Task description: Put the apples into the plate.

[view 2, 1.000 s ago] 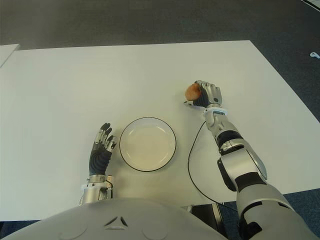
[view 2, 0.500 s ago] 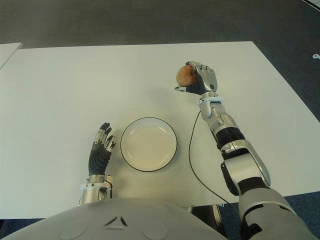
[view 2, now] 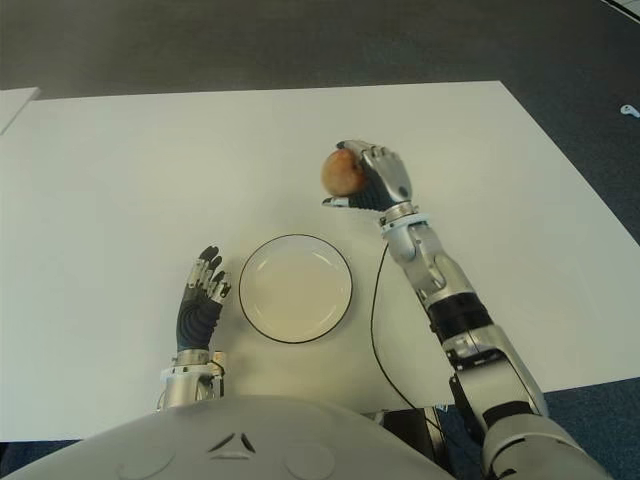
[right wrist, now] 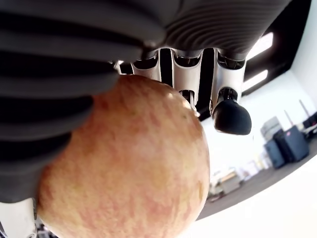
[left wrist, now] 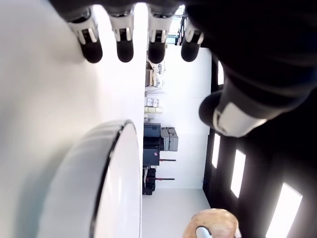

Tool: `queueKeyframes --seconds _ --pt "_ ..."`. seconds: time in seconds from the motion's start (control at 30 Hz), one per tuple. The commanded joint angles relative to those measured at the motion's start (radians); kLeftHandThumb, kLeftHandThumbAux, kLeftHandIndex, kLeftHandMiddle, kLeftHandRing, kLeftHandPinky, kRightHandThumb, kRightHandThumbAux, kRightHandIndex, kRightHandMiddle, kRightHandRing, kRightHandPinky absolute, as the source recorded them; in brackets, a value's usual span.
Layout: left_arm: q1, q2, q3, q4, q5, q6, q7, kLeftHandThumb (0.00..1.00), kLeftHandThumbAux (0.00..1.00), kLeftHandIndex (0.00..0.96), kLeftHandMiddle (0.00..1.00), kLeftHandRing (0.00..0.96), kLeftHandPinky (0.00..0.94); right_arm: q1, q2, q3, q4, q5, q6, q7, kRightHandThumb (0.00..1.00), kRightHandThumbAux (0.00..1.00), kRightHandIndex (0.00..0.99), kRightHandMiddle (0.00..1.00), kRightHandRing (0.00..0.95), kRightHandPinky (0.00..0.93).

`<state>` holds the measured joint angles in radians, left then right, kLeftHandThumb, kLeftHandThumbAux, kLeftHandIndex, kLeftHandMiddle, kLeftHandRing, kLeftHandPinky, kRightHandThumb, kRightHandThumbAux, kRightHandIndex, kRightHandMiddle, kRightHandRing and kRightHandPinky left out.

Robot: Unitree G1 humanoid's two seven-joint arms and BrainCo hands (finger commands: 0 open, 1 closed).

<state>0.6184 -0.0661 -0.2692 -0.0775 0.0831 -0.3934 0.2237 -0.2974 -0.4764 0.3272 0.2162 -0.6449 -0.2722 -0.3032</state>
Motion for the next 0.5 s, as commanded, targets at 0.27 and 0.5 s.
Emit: queueKeyframes --seconds 0.27,0.5 --pt "0.01 -0.065 -0.047 0.019 -0.008 -0.022 0.007 0.155 0.59 0.024 0.071 0.04 0.036 0.173 -0.021 0.07 -0.264 -0.074 -0.04 0.193 0.29 0.821 0.784 0.848 0.829 0.807" --pt "0.005 -0.057 -0.05 0.025 -0.021 -0.031 -0.009 0.156 0.606 0.017 0.066 0.04 0.037 0.203 -0.036 0.102 -0.28 -0.136 -0.116 0.204 0.286 0.837 0.794 0.866 0.848 0.84"
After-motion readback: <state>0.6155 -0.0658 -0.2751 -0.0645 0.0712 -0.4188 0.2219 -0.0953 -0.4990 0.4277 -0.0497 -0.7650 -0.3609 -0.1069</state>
